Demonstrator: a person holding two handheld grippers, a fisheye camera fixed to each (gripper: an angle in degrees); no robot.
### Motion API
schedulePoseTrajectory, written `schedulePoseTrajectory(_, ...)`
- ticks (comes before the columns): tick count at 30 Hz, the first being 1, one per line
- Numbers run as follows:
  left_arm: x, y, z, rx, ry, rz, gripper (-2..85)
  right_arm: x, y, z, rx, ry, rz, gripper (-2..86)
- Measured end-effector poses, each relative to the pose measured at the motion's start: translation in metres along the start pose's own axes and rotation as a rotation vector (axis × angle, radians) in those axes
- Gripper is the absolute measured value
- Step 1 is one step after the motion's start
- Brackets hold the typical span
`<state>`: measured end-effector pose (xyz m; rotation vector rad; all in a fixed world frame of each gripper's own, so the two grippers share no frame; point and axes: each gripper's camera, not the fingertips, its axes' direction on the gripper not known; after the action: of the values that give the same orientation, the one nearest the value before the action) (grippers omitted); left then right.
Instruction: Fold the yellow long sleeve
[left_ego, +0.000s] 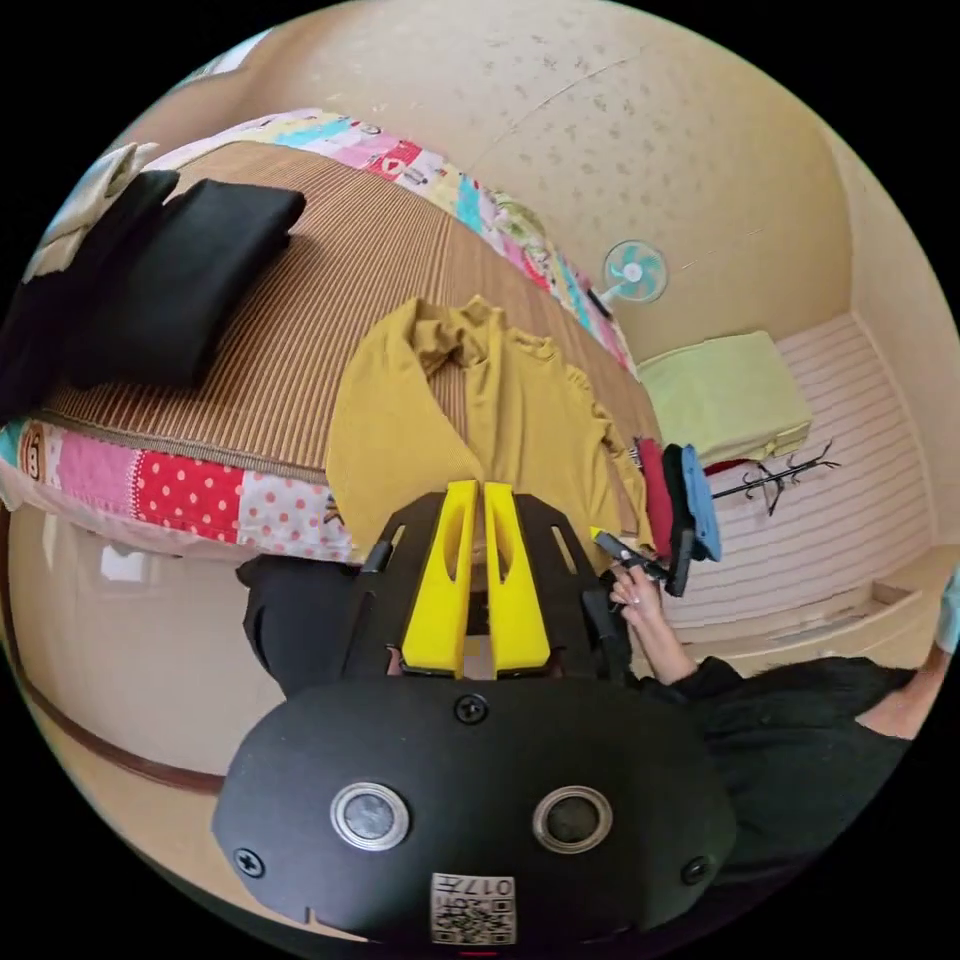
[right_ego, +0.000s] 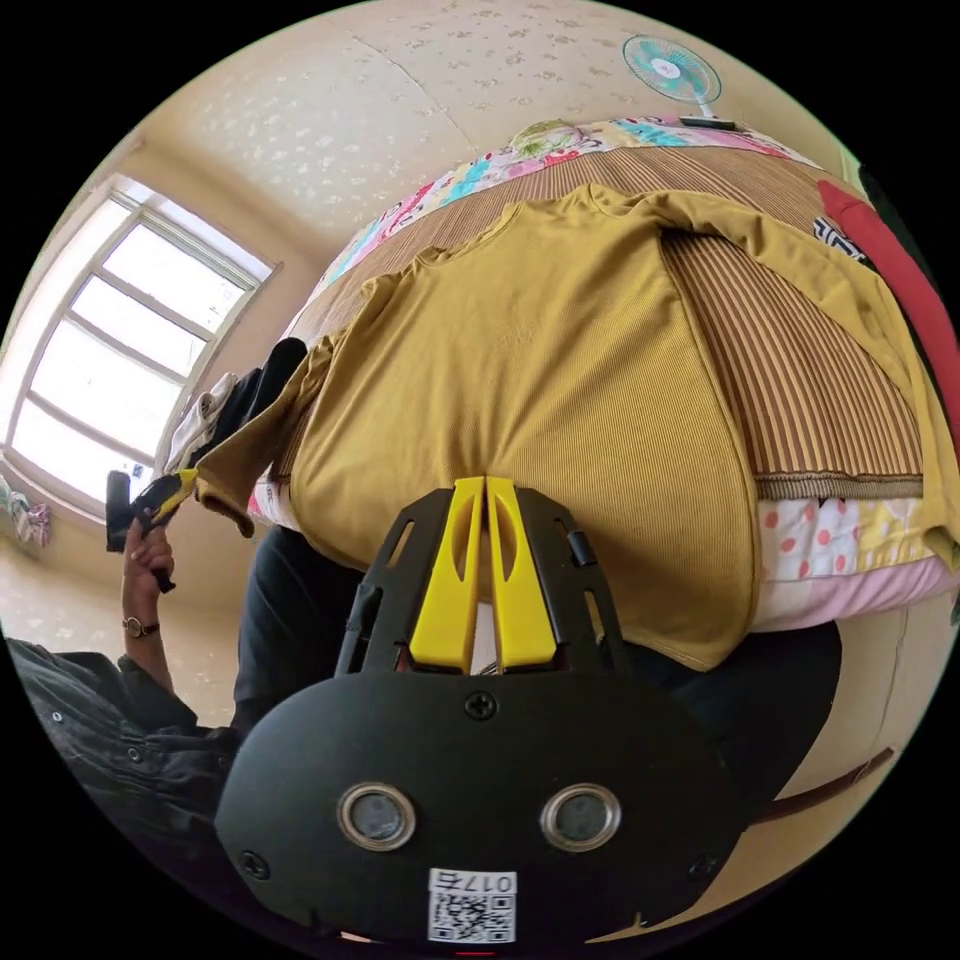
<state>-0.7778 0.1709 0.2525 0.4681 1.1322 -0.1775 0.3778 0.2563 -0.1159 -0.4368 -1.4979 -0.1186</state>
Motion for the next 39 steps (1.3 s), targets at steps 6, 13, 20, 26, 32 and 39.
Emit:
schedulePoseTrajectory(6, 0.126, -0.095, -0.024, 0.102, 0.26, 0.251, -0.5, 0.007, 0.001, -0.011, -0.01, 0.01, -0.038, 0.6)
schedulePoseTrajectory(13, 0.218, -0.212, 0.164, -0.135, 0.219, 0.352, 4.2, 0.018, -0.002, -0.03, -0.087, -0.029, -0.052, 0.5)
schedulePoseTrajectory(20, 0.147, -0.148, 0.169, -0.075, -0.095, 0.254, 5.4, 0.033, 0.002, -0.068, -0.024, 0.008, -0.109, 0.5)
schedulePoseTrajectory(26, 0.026, -0.107, 0.133, 0.054, -0.45, -0.008, 9.3, 0.052, -0.032, -0.077, 0.043, 0.241, -0.122, 0.5)
schedulePoseTrajectory(32, -0.055, -0.152, 0.167, -0.001, -0.198, -0.214, 11.1, 0.061, -0.048, -0.051, 0.06, 0.239, -0.018, 0.6)
schedulePoseTrajectory(39, -0.089, -0.199, 0.121, 0.042, -0.275, -0.216, 6.3, 0.045, -0.052, -0.038, 0.063, 0.06, 0.055, 0.4)
